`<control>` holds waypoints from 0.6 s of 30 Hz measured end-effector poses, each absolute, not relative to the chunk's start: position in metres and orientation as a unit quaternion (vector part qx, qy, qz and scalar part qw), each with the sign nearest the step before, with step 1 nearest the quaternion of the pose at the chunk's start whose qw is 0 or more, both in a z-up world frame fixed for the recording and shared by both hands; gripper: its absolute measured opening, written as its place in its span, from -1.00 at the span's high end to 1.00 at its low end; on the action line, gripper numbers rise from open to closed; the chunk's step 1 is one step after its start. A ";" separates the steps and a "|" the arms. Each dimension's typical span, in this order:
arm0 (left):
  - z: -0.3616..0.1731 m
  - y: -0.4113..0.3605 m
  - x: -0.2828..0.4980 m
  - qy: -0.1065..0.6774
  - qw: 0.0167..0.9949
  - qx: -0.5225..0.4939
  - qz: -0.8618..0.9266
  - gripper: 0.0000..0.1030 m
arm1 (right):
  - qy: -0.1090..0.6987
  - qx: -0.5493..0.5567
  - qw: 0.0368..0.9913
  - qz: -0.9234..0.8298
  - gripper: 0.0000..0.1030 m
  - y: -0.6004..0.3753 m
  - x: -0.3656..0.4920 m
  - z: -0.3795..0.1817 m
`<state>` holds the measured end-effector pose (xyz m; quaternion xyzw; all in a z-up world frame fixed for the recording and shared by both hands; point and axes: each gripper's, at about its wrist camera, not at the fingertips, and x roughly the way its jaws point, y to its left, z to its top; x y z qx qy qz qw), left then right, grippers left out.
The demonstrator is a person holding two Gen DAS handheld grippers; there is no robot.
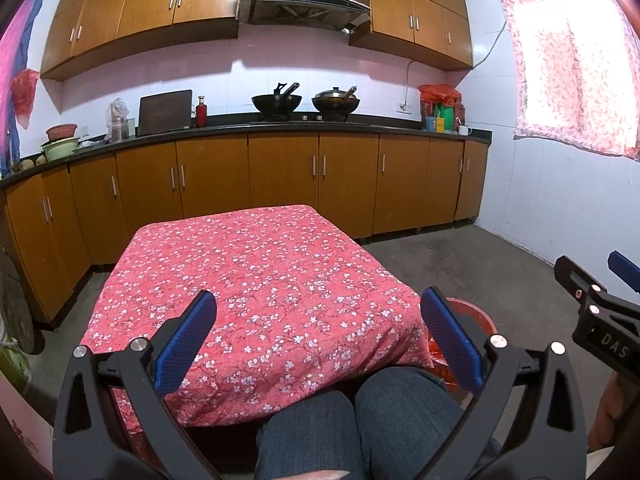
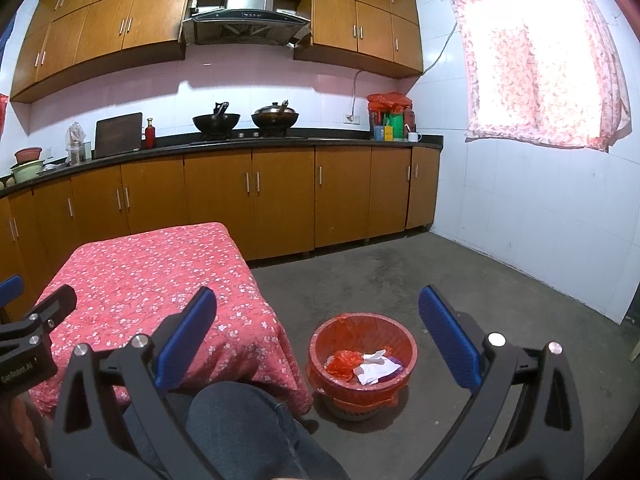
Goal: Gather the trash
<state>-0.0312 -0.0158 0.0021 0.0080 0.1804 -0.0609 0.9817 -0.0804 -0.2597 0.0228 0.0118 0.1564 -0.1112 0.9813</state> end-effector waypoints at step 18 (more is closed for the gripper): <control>0.002 -0.015 -0.032 0.181 0.982 0.007 -0.060 -0.96 | 0.157 0.012 0.981 -0.111 -0.92 -0.259 -0.080 0.023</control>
